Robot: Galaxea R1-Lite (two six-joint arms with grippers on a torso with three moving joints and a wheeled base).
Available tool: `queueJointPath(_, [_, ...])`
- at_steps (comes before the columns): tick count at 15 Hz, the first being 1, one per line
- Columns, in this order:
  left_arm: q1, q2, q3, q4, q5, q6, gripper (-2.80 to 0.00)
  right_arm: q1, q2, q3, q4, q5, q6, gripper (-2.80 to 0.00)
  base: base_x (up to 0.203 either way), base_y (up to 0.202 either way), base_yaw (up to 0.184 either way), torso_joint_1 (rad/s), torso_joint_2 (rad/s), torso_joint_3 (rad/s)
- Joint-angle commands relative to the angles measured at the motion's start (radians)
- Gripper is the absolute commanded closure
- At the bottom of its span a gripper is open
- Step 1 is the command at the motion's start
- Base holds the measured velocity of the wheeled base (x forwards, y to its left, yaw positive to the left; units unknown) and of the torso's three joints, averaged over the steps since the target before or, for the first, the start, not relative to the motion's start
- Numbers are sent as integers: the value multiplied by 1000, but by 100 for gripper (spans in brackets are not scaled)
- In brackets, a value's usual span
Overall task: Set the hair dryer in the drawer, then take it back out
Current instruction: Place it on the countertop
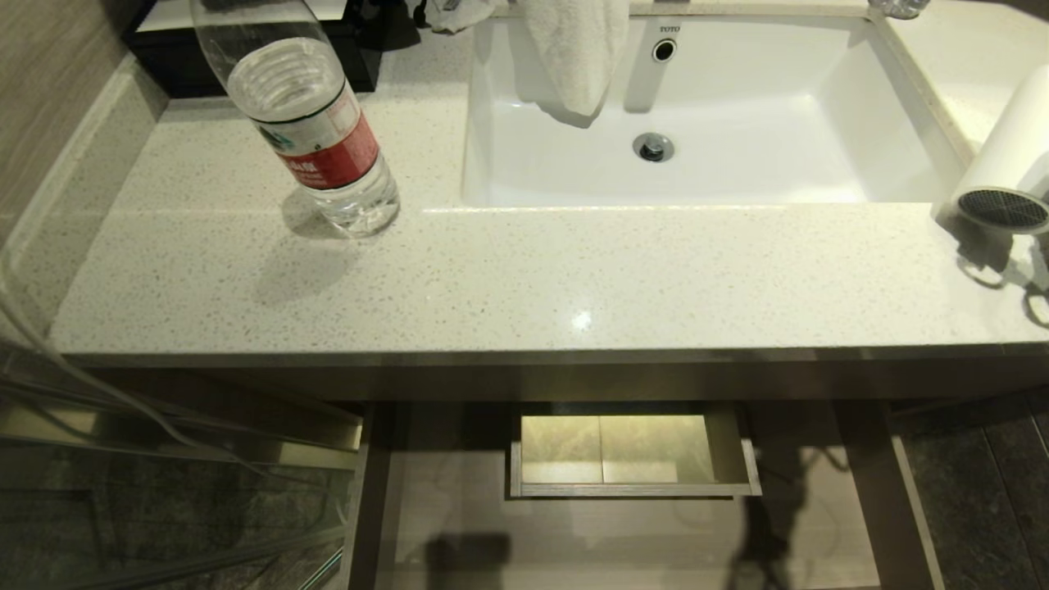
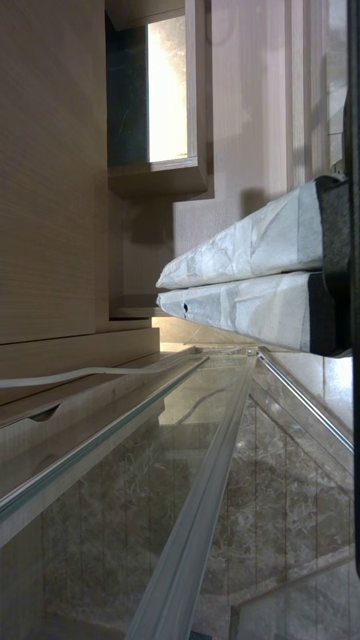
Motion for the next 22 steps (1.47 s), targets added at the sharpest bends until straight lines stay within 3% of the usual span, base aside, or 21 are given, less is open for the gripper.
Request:
queueJointPath(1, [0, 0, 0, 0, 1, 0, 0, 0, 38, -14, 1, 1, -7, 0, 0, 0, 0, 0, 0, 0])
queueJointPath(7, [0, 0, 0, 0, 1, 0, 0, -18, 78, -78, 16, 3, -5, 0, 0, 0, 0, 0, 0, 0])
queueJointPath(8, [0, 0, 0, 0, 1, 0, 0, -18, 73, -74, 18, 3, -5, -280, 0, 0, 0, 0, 0, 0])
queueJointPath(16, [0, 0, 0, 0, 1, 0, 0, -23, -50, -31, 14, -8, 3, -280, 0, 0, 0, 0, 0, 0])
queueJointPath(20, [0, 0, 0, 0, 1, 0, 0, -38, -187, 63, 8, -7, 5, -280, 0, 0, 0, 0, 0, 0])
queueJointPath(21, [0, 0, 0, 0, 1, 0, 0, -49, -229, 89, 11, -7, 6, -88, 0, 0, 0, 0, 0, 0])
queueJointPath(22, [0, 0, 0, 0, 1, 0, 0, -63, -270, 114, 18, -9, 8, 0, 0, 0, 0, 0, 0, 0])
